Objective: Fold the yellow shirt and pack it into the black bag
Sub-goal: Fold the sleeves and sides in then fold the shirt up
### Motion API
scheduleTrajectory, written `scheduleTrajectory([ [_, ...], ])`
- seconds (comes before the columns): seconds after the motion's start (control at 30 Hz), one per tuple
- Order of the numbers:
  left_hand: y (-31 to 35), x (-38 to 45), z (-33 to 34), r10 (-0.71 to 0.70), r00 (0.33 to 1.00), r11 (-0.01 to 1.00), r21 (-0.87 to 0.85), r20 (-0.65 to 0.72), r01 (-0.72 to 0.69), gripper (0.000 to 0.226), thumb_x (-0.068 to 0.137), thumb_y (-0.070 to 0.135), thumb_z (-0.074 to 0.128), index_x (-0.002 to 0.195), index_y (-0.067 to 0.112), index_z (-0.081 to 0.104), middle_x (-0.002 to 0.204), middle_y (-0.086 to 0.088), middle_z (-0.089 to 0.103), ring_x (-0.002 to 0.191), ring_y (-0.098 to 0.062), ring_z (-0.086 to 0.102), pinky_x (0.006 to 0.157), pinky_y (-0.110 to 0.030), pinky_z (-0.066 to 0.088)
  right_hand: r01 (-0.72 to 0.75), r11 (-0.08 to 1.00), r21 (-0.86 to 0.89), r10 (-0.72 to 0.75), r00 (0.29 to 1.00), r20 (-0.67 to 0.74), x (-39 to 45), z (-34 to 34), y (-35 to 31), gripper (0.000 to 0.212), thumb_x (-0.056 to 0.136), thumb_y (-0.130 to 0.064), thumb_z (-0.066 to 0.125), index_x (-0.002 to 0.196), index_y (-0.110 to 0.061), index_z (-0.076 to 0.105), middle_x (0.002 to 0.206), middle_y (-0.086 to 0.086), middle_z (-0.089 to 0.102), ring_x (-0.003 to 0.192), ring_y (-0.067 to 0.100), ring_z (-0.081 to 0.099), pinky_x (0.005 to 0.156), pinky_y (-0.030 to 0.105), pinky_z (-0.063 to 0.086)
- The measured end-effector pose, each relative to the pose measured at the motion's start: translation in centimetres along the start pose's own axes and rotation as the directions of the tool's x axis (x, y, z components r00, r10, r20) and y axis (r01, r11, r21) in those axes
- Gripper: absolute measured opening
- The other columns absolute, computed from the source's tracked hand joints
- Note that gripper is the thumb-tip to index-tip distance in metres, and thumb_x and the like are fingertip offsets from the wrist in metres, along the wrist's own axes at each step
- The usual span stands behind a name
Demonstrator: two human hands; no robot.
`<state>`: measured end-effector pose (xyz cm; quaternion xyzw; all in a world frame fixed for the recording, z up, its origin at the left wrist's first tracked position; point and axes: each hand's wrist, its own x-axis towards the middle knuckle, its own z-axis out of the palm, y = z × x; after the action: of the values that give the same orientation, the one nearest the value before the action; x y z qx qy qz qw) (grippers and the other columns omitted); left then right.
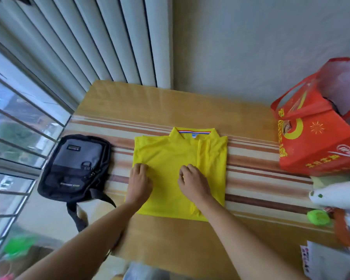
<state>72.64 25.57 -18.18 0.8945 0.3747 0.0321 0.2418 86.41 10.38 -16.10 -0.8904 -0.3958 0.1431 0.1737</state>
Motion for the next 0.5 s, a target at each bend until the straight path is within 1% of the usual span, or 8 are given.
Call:
scheduleTrajectory([
  [0.1, -2.2, -0.3, -1.3, -0.022, 0.999, 1.0, -0.004, 0.026, 0.022, 0.044, 0.068, -0.001, 0.067, 0.11, 0.001, 0.054, 0.109, -0.019, 0.05, 0.098, -0.04, 0.05, 0.084, -0.049, 0.046, 0.015, 0.994, 0.112, -0.033, 0.986, 0.163, 3.2, 0.6, -4.0, 0.012, 0.092, -0.022, 0.052, 0.091, -0.016, 0.063, 0.095, 0.004, 0.061, 0.091, 0.029, 0.06, 0.069, 0.041, 0.05],
  [0.17, -2.4, 0.0, -1.6, -0.118, 0.993, 0.993, 0.021, 0.019, 0.118, 0.045, 0.068, 0.007, 0.07, 0.109, 0.001, 0.053, 0.107, -0.02, 0.051, 0.096, -0.041, 0.05, 0.081, -0.049, 0.046, -0.01, 0.986, 0.164, -0.029, 0.971, 0.237, 5.5, 1.2, -6.1, 0.016, 0.09, -0.021, 0.051, 0.091, -0.02, 0.067, 0.098, 0.003, 0.064, 0.093, 0.029, 0.062, 0.074, 0.041, 0.052],
  [0.2, -2.4, 0.1, -1.8, -0.185, 0.982, 0.982, 0.037, 0.026, 0.184, 0.046, 0.068, 0.013, 0.07, 0.109, 0.0, 0.052, 0.105, -0.021, 0.051, 0.095, -0.041, 0.049, 0.081, -0.049, 0.045, -0.02, 0.984, 0.178, -0.026, 0.966, 0.257, 6.8, 1.6, -6.9, 0.018, 0.089, -0.021, 0.051, 0.091, -0.02, 0.069, 0.099, 0.003, 0.066, 0.095, 0.029, 0.063, 0.075, 0.041, 0.053],
  [0.27, -2.2, 0.3, -2.1, -0.31, 0.947, 0.95, 0.066, 0.082, 0.306, 0.052, 0.07, 0.026, 0.067, 0.111, -0.003, 0.05, 0.105, -0.021, 0.05, 0.096, -0.04, 0.048, 0.082, -0.046, 0.041, -0.041, 0.98, 0.195, -0.015, 0.961, 0.277, 9.4, 2.1, -8.6, 0.022, 0.089, -0.018, 0.05, 0.093, -0.02, 0.072, 0.102, 0.005, 0.07, 0.099, 0.031, 0.064, 0.078, 0.041, 0.054],
  [0.33, -2.1, 0.8, -2.7, -0.402, 0.902, 0.915, 0.026, 0.155, 0.403, 0.057, 0.074, 0.031, 0.064, 0.115, -0.003, 0.046, 0.113, -0.02, 0.048, 0.102, -0.04, 0.049, 0.081, -0.044, 0.043, -0.07, 0.974, 0.216, 0.01, 0.964, 0.267, 11.7, 2.2, -10.0, 0.027, 0.09, -0.013, 0.05, 0.104, -0.019, 0.073, 0.106, 0.011, 0.072, 0.101, 0.033, 0.064, 0.08, 0.04, 0.053],
  [0.4, -2.0, 1.6, -3.3, -0.445, 0.864, 0.884, -0.037, 0.234, 0.465, 0.058, 0.077, 0.031, 0.067, 0.119, -0.001, 0.041, 0.121, -0.019, 0.046, 0.11, -0.04, 0.051, 0.082, -0.043, 0.045, -0.077, 0.971, 0.226, 0.019, 0.968, 0.25, 13.7, 2.4, -11.3, 0.038, 0.089, -0.009, 0.049, 0.121, -0.019, 0.066, 0.106, 0.017, 0.071, 0.103, 0.037, 0.062, 0.08, 0.04, 0.052],
  [0.47, -2.1, 2.3, -3.9, -0.459, 0.846, 0.868, -0.066, 0.272, 0.492, 0.053, 0.079, 0.03, 0.068, 0.114, 0.003, 0.04, 0.12, -0.018, 0.051, 0.111, -0.039, 0.055, 0.082, -0.042, 0.046, -0.091, 0.975, 0.202, 0.026, 0.953, 0.303, 15.2, 2.9, -12.1, 0.051, 0.089, -0.011, 0.049, 0.139, -0.022, 0.051, 0.111, 0.021, 0.068, 0.108, 0.039, 0.06, 0.082, 0.042, 0.052],
  [0.5, -2.3, 2.5, -4.1, -0.464, 0.838, 0.863, -0.067, 0.289, 0.501, 0.051, 0.079, 0.03, 0.069, 0.112, 0.004, 0.041, 0.118, -0.017, 0.054, 0.11, -0.039, 0.057, 0.081, -0.042, 0.046, -0.106, 0.979, 0.175, 0.04, 0.938, 0.345, 15.8, 3.2, -12.5, 0.056, 0.09, -0.014, 0.051, 0.145, -0.021, 0.043, 0.117, 0.022, 0.065, 0.113, 0.039, 0.058, 0.085, 0.043, 0.052],
])
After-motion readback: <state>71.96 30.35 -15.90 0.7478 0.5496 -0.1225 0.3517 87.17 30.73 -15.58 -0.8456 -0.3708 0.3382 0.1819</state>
